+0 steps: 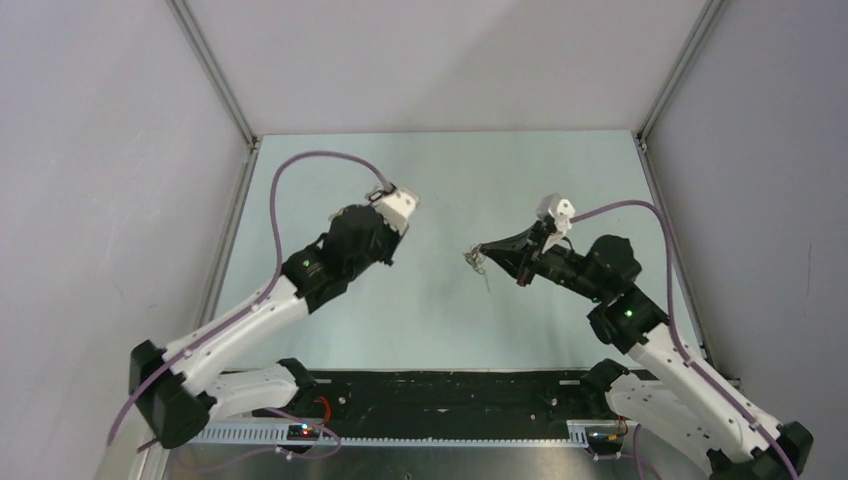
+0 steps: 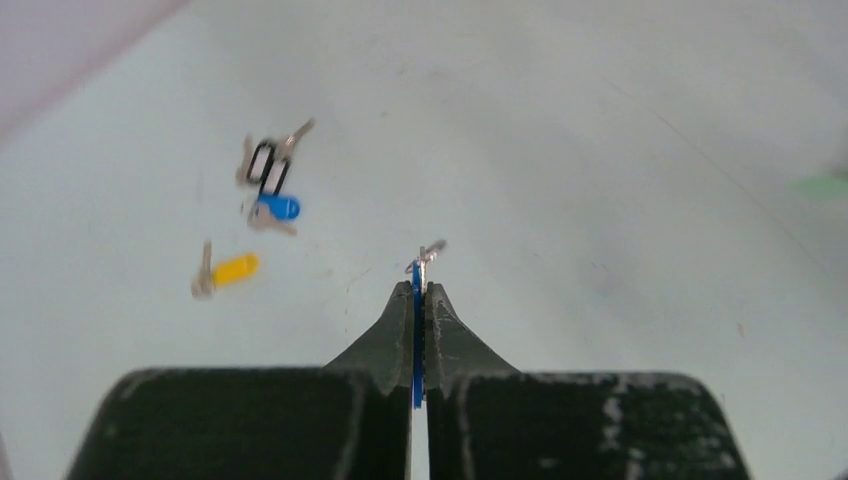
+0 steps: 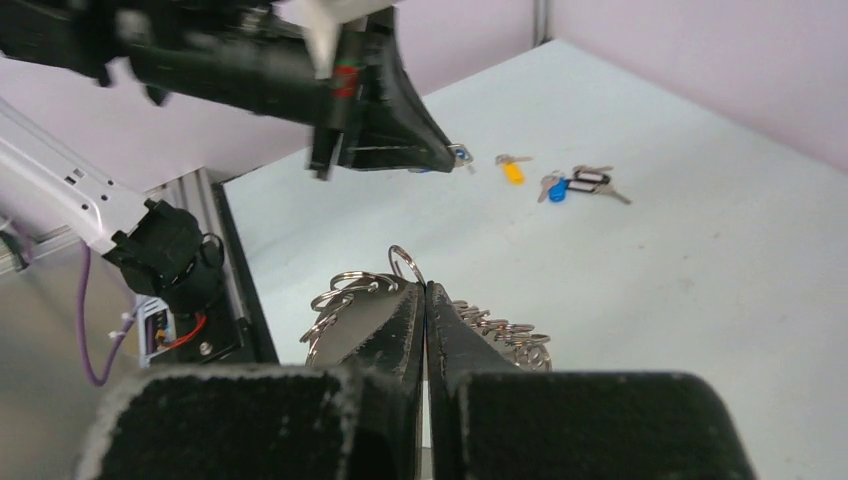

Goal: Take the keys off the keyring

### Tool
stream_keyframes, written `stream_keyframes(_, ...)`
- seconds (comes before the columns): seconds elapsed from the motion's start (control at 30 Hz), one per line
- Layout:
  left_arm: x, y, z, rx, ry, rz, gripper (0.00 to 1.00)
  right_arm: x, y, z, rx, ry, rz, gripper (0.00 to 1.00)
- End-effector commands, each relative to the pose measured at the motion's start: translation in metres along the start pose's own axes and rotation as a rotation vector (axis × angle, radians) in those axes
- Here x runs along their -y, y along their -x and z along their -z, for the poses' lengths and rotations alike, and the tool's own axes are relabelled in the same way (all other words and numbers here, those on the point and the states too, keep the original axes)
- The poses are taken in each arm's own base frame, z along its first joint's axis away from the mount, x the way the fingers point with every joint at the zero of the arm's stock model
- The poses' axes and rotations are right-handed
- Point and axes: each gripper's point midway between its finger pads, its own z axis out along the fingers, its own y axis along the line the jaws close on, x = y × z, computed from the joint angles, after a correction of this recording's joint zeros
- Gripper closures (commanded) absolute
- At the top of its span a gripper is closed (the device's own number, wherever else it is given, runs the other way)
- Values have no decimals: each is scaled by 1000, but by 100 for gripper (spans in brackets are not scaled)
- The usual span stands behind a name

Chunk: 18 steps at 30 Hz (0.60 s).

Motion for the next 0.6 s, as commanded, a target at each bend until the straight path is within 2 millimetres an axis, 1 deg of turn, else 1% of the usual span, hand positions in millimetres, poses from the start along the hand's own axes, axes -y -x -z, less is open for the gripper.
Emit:
stream_keyframes(0.0, -67, 10, -30, 61, 309, 530, 100, 7, 16, 18, 39, -83, 64, 100)
stream_keyframes(0.03, -79, 10, -34, 65, 353, 581, 100, 7, 17, 20, 43, -89, 66, 100)
stream_keyframes(0.07, -97, -5, -45, 37, 426, 644, 100, 7, 18, 23, 46, -97, 64, 100)
stream_keyframes(0.1, -116, -5, -47, 49, 477, 683, 100, 7, 18, 24, 48, -102, 64, 100)
stream_keyframes(0.13, -125, -17, -59, 18, 514, 721, 100, 7, 19, 26, 51, -109, 63, 100)
stream_keyframes(0.17, -144, -17, -62, 27, 552, 753, 100, 7, 19, 27, 51, -110, 63, 100)
stream_keyframes(0.2, -146, -31, -79, -20, 545, 775, 100, 6, 21, 29, 58, -109, 60, 100)
stream_keyframes(0.23, -164, -30, -83, -12, 563, 801, 100, 4, 22, 30, 62, -106, 60, 100)
stream_keyframes(0.27, -167, -37, -100, -38, 544, 826, 100, 3, 25, 32, 70, -105, 59, 100)
stream_keyframes(0.3, -180, -44, -105, -48, 561, 846, 100, 2, 26, 33, 75, -104, 59, 100)
stream_keyframes(0.33, -184, -49, -119, -66, 549, 858, 100, 1, 28, 34, 84, -103, 60, 100)
stream_keyframes(0.37, -194, -56, -123, -77, 563, 863, 100, 0, 31, 36, 92, -102, 62, 100)
stream_keyframes(0.4, -199, -60, -136, -95, 559, 849, 100, -1, 32, 37, 98, -105, 63, 100)
stream_keyframes(0.43, -205, -66, -141, -107, 567, 848, 100, 0, 33, 37, 102, -108, 64, 100)
stream_keyframes(0.47, -207, -71, -153, -125, 553, 843, 100, 1, 34, 37, 106, -116, 64, 100)
stream_keyframes(0.5, -209, -75, -159, -133, 535, 854, 100, 2, 35, 37, 108, -119, 64, 100)
stream_keyframes(0.53, -210, -81, -169, -149, 526, 863, 100, 3, 36, 37, 113, -129, 66, 100)
stream_keyframes(0.57, -211, -84, -172, -153, 509, 878, 100, 5, 38, 37, 115, -136, 68, 100)
